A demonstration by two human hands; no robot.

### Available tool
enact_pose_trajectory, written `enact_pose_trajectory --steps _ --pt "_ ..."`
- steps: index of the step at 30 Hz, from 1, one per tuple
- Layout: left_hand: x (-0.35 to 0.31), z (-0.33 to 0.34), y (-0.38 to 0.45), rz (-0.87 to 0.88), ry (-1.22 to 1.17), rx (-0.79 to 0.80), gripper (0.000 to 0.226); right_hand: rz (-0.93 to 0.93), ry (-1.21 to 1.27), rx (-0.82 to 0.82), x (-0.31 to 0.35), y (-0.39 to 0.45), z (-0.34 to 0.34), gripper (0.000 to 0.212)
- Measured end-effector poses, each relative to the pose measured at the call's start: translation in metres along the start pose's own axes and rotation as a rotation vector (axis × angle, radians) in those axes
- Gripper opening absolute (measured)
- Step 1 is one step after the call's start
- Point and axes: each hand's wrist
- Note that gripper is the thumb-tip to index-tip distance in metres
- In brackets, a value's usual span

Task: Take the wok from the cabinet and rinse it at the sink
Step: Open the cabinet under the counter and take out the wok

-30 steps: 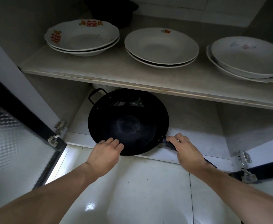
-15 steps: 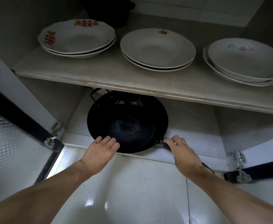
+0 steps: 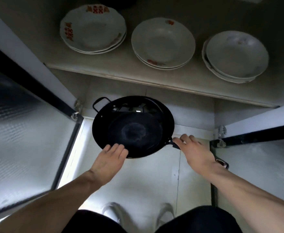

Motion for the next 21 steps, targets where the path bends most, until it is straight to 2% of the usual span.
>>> enact_pose_trajectory --steps 6,12,16,21 --pt "-0.005 -0.107 -0.058 0.004 -0.056 0.016 0.061 -0.028 0.050 0.046 0.031 -0.095 -0.082 0.089" --pt "-0.013 -0.213 -0.102 -0.017 -0.085 0.029 0.066 -0.047 0.068 0.058 0.049 -0.173 -0.160 0.093" --pt "-0.028 -0.274 -0.131 -0.004 -0.098 0.024 0.069 -0.102 0.045 0.034 0.054 -0.224 -0.201 0.082" --pt "-0.063 -0.334 -0.164 -0.071 -0.064 0.042 0.056 -0.156 0.025 0.031 0.052 -0.283 -0.237 0.082"
Point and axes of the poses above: each hand's wrist, its own y-axis towards the middle knuckle, its own z-axis out of the palm, x = y × z, and after that the axes turned 6 degrees about y, right-handed
